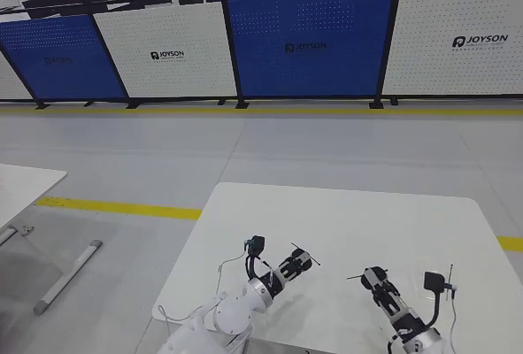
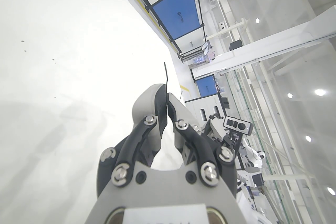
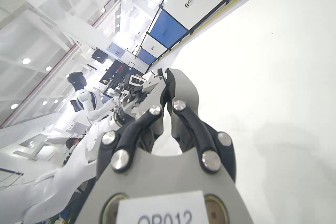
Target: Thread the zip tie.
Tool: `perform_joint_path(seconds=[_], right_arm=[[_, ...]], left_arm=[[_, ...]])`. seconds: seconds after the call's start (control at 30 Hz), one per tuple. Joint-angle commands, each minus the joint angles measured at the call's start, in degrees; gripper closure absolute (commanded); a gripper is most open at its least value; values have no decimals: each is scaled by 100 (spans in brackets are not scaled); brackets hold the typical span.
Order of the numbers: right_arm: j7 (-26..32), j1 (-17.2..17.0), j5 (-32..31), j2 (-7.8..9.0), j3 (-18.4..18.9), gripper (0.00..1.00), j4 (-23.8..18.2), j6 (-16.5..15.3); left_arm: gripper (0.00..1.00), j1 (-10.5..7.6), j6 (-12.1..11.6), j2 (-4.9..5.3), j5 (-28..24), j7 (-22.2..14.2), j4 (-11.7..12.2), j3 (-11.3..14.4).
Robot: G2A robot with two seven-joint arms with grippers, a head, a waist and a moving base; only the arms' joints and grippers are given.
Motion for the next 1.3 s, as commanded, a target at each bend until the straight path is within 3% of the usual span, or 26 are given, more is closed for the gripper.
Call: perform_joint_path(seconds=[0.0,0.23,0.37,0.53,0.73,1.03,1.17,1.27], right_arm=[[5,-2,20,1,5,100,-1,-10],[5,-2,20,1,5,100,-1,-10],[-272,5,-213,-66,-90,100,16,208],[-344,123,5,-230,-423,100,328,-173],[-1042,94,-293,-383,-591,100,535,-396],[-982,79,-157,-399,-573,100,480,-373],[-1192,17,100,-467,-499,100,208,78],[-1516,52,51,-557,-565,100,27,651]], left_arm=[[100,0,0,0,0,0,0,0],[100,0,0,0,0,0,0,0],[100,0,0,0,0,0,0,0],[100,0,0,0,0,0,0,0],[100,0,0,0,0,0,0,0],[100,0,0,0,0,0,0,0],[100,0,0,0,0,0,0,0],[100,0,0,0,0,0,0,0]])
